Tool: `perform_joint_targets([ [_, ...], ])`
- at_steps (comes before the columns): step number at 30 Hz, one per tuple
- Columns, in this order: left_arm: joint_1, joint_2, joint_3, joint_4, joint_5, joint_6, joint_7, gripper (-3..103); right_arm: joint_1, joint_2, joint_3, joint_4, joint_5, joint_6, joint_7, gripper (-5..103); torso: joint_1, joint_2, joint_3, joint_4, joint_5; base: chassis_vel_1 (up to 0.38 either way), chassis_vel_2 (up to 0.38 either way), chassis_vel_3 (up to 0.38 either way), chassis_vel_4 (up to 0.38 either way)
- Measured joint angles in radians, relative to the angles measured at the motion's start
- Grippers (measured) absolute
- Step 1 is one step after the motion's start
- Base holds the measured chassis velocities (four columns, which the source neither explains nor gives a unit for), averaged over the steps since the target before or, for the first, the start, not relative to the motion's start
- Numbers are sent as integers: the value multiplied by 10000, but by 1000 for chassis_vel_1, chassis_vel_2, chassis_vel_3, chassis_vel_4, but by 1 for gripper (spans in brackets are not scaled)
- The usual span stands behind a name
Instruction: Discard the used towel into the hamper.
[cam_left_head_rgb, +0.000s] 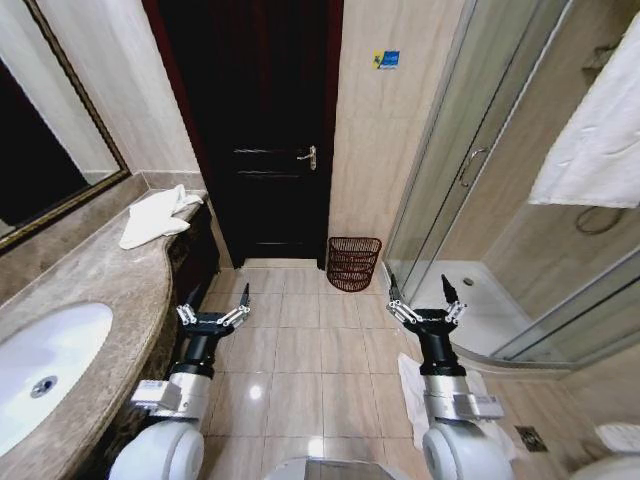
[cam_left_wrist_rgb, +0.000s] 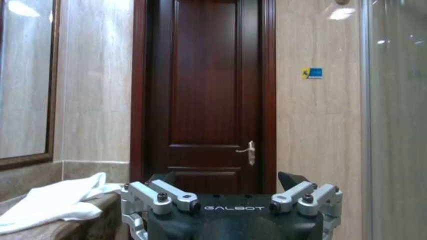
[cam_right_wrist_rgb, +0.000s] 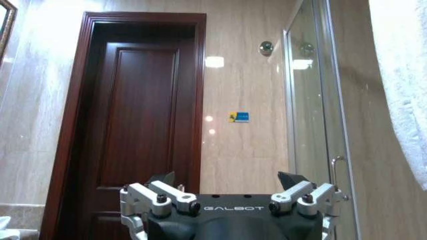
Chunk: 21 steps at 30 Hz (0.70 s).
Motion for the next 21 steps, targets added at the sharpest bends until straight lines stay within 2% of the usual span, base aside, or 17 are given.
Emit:
perform_joint_targets([
  [10,121,0,93,0,534,-313,-111,100,-83,2,131,77,27,-90,-141,100,0,0,0,0,0,0,0,0,0],
  [14,64,0,106,0,603,-902,-242,100,-68,3,179,100,87,-115,-199,100,0,0,0,1,0,0,0,0,0],
  [16,36,0,91,0,661,-995,-239,100,-76,3,207,110,116,-114,-264,100,-1,0,0,0,0,0,0,0,0],
  [21,-159,1,189,1,639,-917,-117,100,-125,2,239,134,159,-112,-491,100,-3,1,-1,0,0,-35,22,24,-23],
])
